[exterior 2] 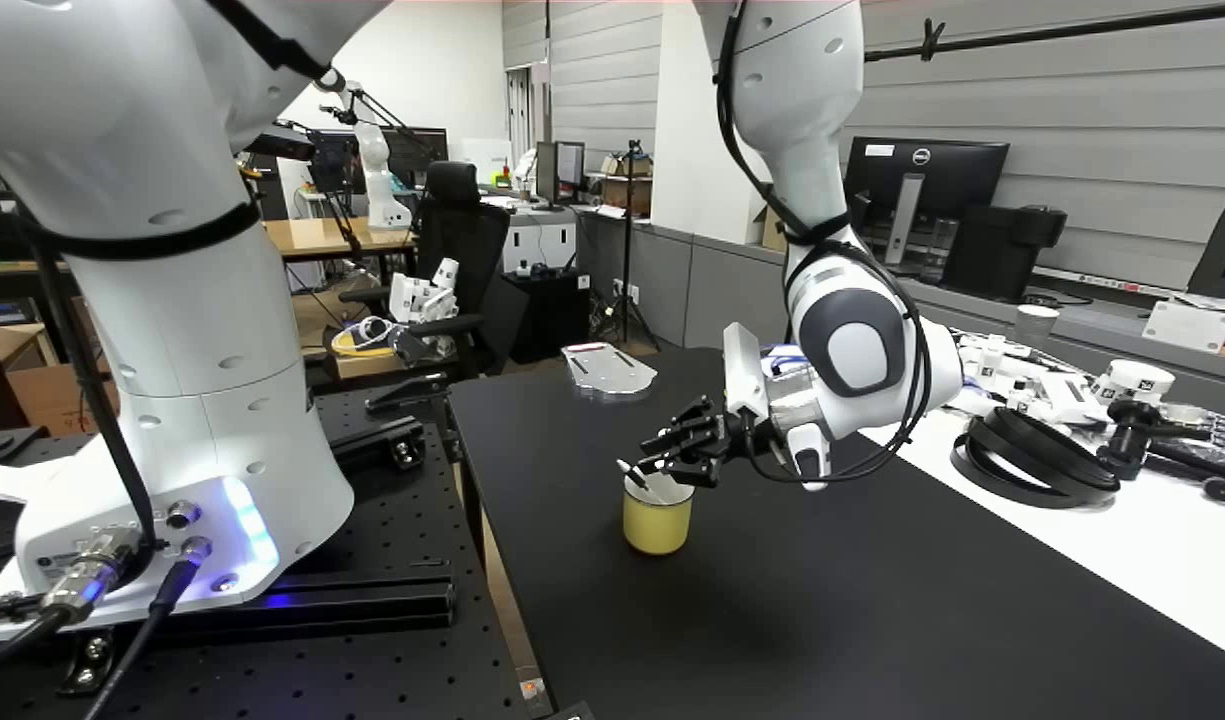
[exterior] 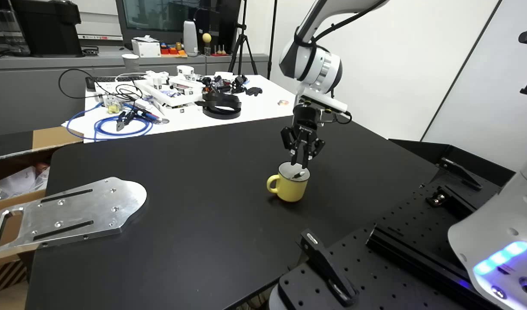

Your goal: Pick the pen and put it in the cup

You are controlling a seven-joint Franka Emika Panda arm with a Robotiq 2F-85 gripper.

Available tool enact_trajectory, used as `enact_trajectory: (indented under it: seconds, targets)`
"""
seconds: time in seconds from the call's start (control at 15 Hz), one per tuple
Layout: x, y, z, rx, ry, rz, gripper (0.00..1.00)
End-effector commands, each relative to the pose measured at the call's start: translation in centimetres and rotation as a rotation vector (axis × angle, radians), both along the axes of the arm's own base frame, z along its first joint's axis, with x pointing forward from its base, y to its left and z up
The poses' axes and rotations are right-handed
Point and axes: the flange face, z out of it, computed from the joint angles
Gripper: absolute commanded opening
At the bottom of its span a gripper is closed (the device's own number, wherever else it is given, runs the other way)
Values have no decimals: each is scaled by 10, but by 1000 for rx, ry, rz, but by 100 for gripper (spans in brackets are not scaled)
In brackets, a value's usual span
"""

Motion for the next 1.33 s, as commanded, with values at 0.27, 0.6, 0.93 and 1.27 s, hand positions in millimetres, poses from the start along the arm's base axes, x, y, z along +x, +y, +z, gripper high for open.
enact_trajectory:
  seconds: [0.27, 0.6, 0.93, 1.27]
  targets:
    - [18, -6, 26, 31, -52, -12, 91]
    - [25, -15, 43, 33, -76, -16, 100]
    - [24, -15, 37, 20, -78, -6, 100]
    - [24, -15, 37, 20, -78, -5, 100]
